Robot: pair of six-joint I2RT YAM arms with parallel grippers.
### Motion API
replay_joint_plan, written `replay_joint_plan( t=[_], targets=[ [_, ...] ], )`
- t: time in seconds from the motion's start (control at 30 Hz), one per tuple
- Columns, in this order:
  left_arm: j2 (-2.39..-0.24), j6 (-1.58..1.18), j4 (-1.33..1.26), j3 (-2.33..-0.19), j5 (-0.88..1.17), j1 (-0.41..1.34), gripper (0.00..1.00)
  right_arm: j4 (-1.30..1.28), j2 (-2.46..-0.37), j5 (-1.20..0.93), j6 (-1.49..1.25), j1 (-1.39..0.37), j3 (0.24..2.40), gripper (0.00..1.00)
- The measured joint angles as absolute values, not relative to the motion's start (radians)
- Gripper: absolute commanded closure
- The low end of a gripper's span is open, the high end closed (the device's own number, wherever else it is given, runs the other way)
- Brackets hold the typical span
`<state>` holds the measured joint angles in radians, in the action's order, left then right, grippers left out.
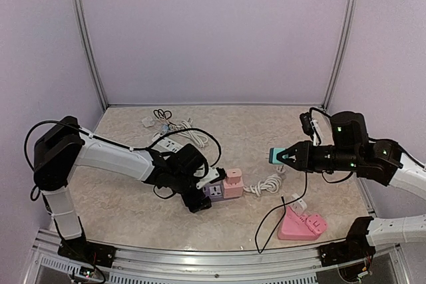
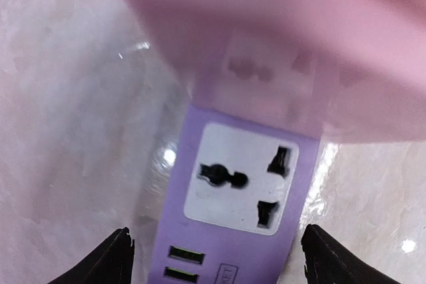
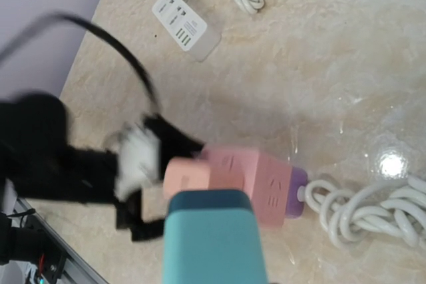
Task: Insert the plug
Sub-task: Move the socket to the center of the board.
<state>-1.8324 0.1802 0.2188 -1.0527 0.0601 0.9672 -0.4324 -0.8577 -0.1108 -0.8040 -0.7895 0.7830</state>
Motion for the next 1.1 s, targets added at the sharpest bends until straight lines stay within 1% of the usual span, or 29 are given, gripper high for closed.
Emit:
replay_joint_plan(
  t=[0.13,0.17,0.2,0.33,0.4,0.43,0.67,0.7,0.77,0.8,0.83,0.9,0.93,1.0,1.03,1.1],
  targets=[
    [-1.864,0.185,0.236,-1.045,0.059,0.986,0.32,-0.419,-0.871,-0.117,-0.804,-0.789,0.783,1.00],
    [-1.864,0.183,0.237,-1.045,0.060,0.986,0.38,-0.417,-0.874,-0.119,-0.804,-0.789,0.783,1.00],
    [-1.864,0.180,0.237,-1.045,0.062,0.986,0.46,-0.415,-0.876,-0.121,-0.804,-0.789,0.783,1.00],
    [-1.866,0.163,0.239,-1.047,0.063,0.976,0.84,-0.399,-0.877,-0.128,-0.805,-0.789,0.782,1.00],
    [-1.865,0.146,0.240,-1.047,0.064,0.953,0.99,-0.386,-0.877,-0.130,-0.805,-0.789,0.782,1.00],
    [-1.864,0.135,0.241,-1.047,0.064,0.941,1.00,-0.381,-0.878,-0.131,-0.805,-0.789,0.782,1.00],
    [-1.831,0.021,0.244,-1.015,0.052,0.822,1.00,-0.295,-0.954,-0.161,-0.774,-0.789,0.773,1.00],
    [-1.824,-0.001,0.244,-1.006,0.035,0.810,0.96,-0.273,-0.972,-0.165,-0.761,-0.790,0.766,1.00],
    [-1.818,-0.032,0.244,-0.996,0.002,0.800,0.77,-0.223,-1.016,-0.167,-0.719,-0.791,0.754,1.00],
    [-1.817,-0.050,0.244,-0.994,-0.011,0.798,0.58,-0.201,-1.044,-0.169,-0.693,-0.792,0.752,1.00],
    [-1.817,-0.062,0.244,-0.994,-0.017,0.799,0.45,-0.171,-1.075,-0.171,-0.665,-0.797,0.748,1.00],
    [-1.820,-0.084,0.244,-0.995,-0.023,0.803,0.24,-0.118,-1.132,-0.174,-0.609,-0.803,0.744,1.00],
    [-1.822,-0.093,0.246,-0.997,-0.023,0.804,0.16,-0.097,-1.155,-0.176,-0.587,-0.805,0.741,1.00],
    [-1.826,-0.107,0.257,-1.009,-0.007,0.805,0.04,-0.052,-1.195,-0.184,-0.541,-0.809,0.738,1.00],
    [-1.827,-0.106,0.263,-1.013,-0.001,0.804,0.02,-0.033,-1.210,-0.191,-0.522,-0.810,0.738,1.00],
    [-1.822,-0.104,0.267,-1.014,0.024,0.797,0.01,0.004,-1.230,-0.210,-0.490,-0.810,0.738,1.00]
  ],
)
